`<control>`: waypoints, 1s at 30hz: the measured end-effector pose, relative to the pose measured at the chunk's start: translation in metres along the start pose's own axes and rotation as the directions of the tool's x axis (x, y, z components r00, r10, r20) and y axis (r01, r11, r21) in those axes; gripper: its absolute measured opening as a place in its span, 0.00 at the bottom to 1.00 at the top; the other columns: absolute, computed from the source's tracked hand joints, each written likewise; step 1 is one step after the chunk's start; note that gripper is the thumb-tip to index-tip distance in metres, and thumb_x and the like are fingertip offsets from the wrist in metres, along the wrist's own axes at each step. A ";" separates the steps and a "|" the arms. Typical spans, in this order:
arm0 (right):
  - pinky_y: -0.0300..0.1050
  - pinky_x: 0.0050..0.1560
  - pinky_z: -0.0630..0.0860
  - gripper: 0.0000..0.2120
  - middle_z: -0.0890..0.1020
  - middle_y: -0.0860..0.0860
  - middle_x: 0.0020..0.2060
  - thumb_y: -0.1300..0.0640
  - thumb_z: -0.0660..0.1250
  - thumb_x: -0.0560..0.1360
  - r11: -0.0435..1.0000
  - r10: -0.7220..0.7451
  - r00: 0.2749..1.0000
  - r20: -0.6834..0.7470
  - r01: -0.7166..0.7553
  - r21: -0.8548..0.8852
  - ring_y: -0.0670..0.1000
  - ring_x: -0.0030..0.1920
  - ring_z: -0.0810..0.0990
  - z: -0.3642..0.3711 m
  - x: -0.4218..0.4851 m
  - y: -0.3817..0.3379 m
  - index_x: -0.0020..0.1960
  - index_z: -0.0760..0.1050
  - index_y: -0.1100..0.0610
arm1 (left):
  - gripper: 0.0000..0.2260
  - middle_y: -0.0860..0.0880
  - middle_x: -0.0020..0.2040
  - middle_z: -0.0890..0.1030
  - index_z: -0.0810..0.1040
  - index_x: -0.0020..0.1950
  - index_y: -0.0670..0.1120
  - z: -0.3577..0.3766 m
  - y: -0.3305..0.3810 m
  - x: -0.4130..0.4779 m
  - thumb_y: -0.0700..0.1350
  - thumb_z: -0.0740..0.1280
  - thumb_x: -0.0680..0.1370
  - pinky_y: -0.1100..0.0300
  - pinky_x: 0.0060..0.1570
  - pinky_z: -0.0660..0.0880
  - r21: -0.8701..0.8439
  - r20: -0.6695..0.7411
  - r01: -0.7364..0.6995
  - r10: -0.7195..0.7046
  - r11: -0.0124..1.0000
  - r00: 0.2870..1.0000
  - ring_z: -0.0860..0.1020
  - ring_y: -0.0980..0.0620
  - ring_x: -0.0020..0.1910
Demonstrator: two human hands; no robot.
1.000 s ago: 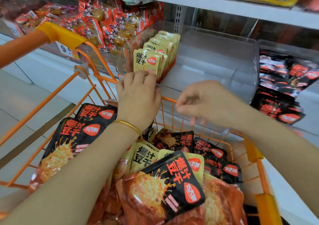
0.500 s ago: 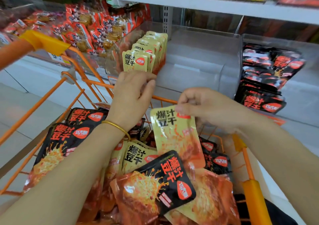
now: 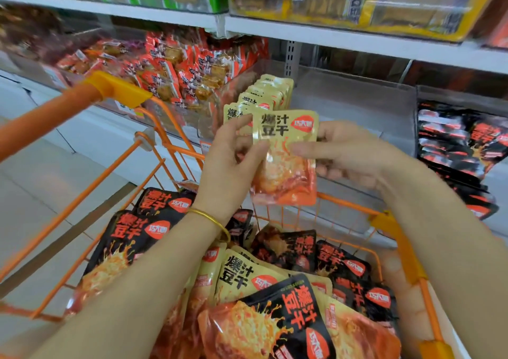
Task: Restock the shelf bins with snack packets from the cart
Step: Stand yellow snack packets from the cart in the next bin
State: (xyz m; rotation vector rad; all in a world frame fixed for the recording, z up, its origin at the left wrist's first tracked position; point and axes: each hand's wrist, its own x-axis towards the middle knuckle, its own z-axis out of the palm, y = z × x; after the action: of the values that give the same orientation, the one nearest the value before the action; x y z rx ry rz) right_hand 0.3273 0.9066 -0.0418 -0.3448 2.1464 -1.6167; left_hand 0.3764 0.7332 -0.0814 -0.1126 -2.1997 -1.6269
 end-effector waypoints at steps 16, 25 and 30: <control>0.41 0.48 0.72 0.21 0.81 0.56 0.55 0.48 0.73 0.71 0.785 -0.138 0.920 -0.367 -0.125 -0.607 0.55 0.56 0.79 0.059 0.144 0.021 0.57 0.78 0.61 | 0.25 0.41 0.74 0.60 0.60 0.74 0.45 -0.006 -0.028 -0.003 0.56 0.54 0.80 0.49 0.73 0.51 0.878 0.167 -0.126 -0.050 0.461 0.985 0.56 0.43 0.74; 0.49 0.58 0.77 0.27 0.81 0.53 0.54 0.50 0.78 0.64 0.926 0.022 0.935 -0.355 -0.153 -0.346 0.53 0.55 0.79 0.058 0.158 0.032 0.59 0.76 0.58 | 0.25 0.42 0.74 0.60 0.60 0.74 0.46 -0.005 -0.027 -0.003 0.56 0.53 0.80 0.50 0.73 0.49 0.871 0.160 -0.121 -0.043 0.476 0.986 0.54 0.44 0.74; 0.49 0.52 0.80 0.21 0.82 0.55 0.52 0.61 0.77 0.66 0.977 0.120 0.957 -0.263 -0.160 -0.138 0.53 0.49 0.82 0.045 0.143 0.025 0.57 0.76 0.60 | 0.24 0.42 0.73 0.61 0.61 0.73 0.45 -0.006 -0.029 -0.003 0.56 0.54 0.80 0.49 0.74 0.50 0.868 0.168 -0.131 -0.034 0.479 0.985 0.55 0.43 0.74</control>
State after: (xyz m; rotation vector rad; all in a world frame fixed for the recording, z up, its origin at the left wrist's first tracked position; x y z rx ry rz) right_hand 0.2252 0.8124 -0.1022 -0.0298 2.4367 -1.4819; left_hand 0.3721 0.7186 -0.1071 -0.0062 -2.8403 -0.2551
